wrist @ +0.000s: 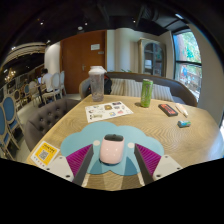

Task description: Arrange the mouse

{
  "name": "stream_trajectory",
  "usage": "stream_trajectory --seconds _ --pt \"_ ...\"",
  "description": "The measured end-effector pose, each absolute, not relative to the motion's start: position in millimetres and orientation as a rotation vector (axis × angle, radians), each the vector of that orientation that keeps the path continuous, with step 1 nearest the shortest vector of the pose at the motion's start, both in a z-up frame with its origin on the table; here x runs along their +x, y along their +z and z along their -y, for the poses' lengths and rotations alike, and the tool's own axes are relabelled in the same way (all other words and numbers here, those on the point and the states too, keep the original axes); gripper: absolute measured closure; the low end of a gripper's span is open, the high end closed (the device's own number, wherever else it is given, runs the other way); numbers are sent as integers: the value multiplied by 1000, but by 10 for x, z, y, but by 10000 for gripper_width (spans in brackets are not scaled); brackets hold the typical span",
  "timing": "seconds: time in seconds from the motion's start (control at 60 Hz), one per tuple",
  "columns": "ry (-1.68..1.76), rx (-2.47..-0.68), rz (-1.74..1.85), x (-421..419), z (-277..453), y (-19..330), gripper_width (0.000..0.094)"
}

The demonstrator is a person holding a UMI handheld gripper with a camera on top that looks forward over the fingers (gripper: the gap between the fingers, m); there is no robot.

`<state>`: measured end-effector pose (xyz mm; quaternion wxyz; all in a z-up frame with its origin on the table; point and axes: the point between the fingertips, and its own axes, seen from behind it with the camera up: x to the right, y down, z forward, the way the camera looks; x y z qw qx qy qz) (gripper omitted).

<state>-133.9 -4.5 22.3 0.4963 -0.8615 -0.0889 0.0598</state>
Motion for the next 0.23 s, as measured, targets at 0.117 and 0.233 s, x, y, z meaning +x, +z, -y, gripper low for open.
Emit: stream_trajectory --seconds 0.117,0.233 --pt "213 -2063 203 -1080 422 395 89" --pt "245 -2023 174 -699 754 512 89"
